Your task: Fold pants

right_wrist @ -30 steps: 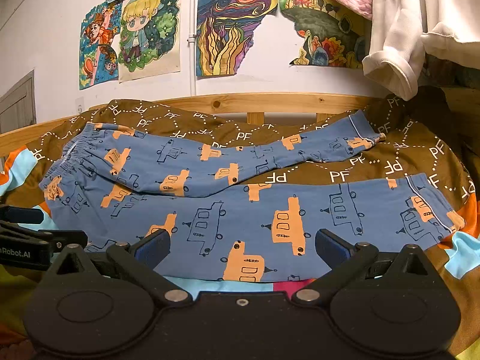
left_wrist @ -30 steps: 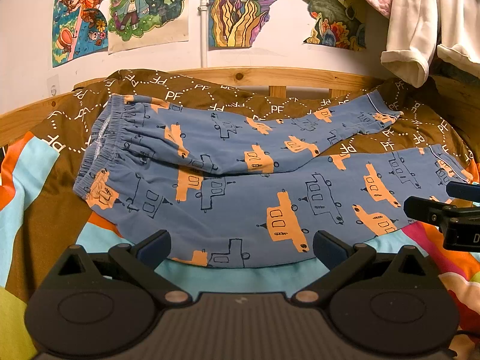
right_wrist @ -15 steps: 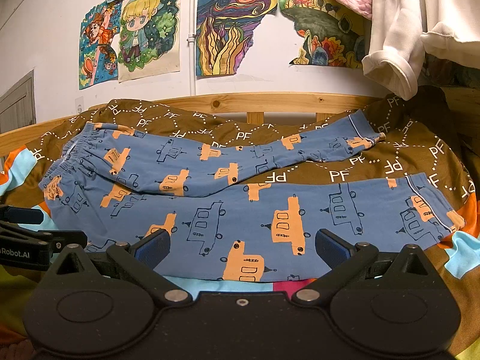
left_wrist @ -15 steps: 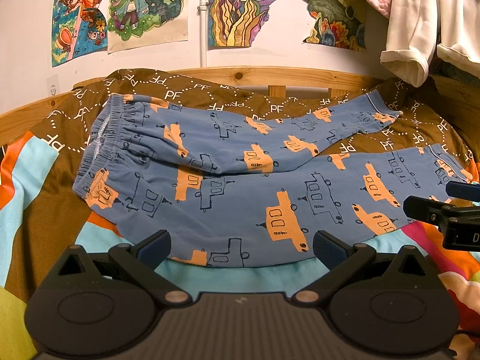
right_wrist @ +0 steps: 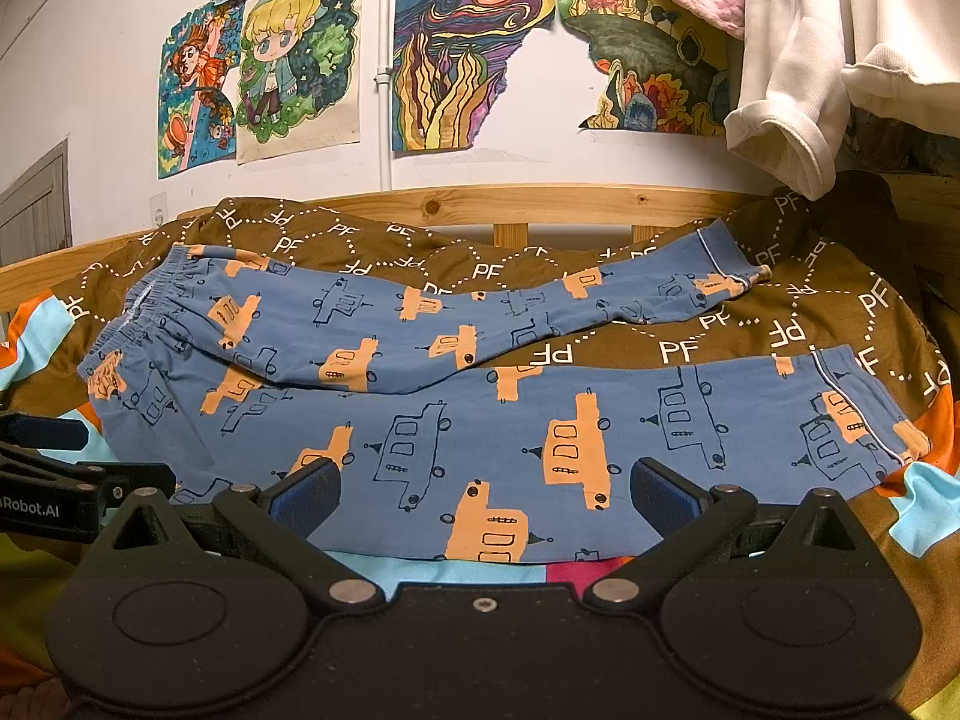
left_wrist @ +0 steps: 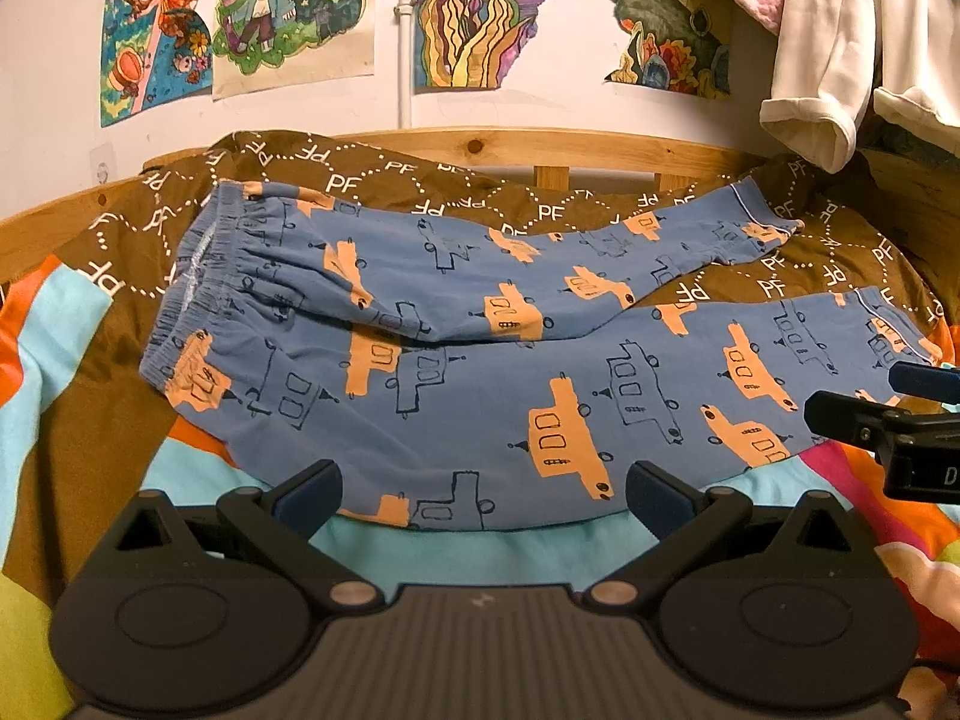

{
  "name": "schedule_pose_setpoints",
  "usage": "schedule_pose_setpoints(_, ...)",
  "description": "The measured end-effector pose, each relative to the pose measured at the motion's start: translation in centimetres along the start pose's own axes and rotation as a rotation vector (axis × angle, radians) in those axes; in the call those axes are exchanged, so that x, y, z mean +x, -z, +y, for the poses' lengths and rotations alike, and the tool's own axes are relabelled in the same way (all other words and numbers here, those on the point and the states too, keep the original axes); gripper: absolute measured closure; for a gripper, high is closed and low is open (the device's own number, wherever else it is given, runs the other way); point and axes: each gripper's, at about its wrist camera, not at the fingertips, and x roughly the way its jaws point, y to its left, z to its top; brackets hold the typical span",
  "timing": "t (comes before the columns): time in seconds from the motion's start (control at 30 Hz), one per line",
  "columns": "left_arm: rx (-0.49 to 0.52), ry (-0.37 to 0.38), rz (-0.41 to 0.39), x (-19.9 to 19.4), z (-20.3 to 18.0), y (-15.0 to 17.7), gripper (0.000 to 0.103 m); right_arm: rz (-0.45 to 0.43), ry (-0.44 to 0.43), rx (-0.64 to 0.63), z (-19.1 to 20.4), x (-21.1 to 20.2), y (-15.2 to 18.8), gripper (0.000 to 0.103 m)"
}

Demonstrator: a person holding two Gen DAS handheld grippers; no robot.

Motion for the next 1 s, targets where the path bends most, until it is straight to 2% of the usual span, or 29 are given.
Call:
schedule_pose_setpoints(0.1, 0.017, -0.014, 0.033, 1.0, 0.5, -0.7, 0.000, 0.001, 0.003, -0.010, 0.0, 0.2, 0.3, 0.001)
schedule_pose_setpoints(0.2, 0.032, -0.030, 0.076, 2.3, 2.2, -2.7, 0.000, -0.001, -0.004, -0.011, -0.1, 0.1, 0.2, 0.001)
schedule_pose_setpoints(0.3, 0.075, -0.049, 0.078, 3.0, 3.9, -6.2, 0.000, -0.005, -0.045, -0.020, -0.8, 0.1, -1.4, 0.001)
schedule_pose_setpoints(0.53, 0.290, -0.145, 0.073, 6.1, 7.2, -16.6, 0.000, 0.010, -0.184, -0.144, -4.5, 3.8, -7.3, 0.001)
schedule_pose_setpoints(0.6, 0.314, -0.149, 0.072, 7.7, 8.3, -19.2, 0.000, 0.048, -0.214, -0.149, -5.9, 6.2, -9.5, 0.001)
schedule_pose_setpoints(0.7, 0.359, -0.166, 0.050, 11.1, 9.6, -21.6, 0.000, 0.162, -0.259, -0.174, -7.5, 11.6, -12.8, 0.001)
schedule_pose_setpoints(0.8, 0.378, -0.158, 0.085, 15.2, 10.7, -23.1, 0.001, 0.217, -0.271, -0.233, -8.2, 17.8, -15.8, 0.001)
schedule_pose_setpoints(0.97, 0.414, -0.095, 0.152, 20.1, 11.9, -24.4, 0.014, 0.322, -0.375, -0.297, -7.7, 27.9, -19.5, 0.001)
schedule_pose_setpoints(1.0, 0.425, -0.075, 0.178, 20.9, 11.9, -24.5, 0.023, 0.343, -0.398, -0.309, -7.5, 29.7, -19.9, 0.001)
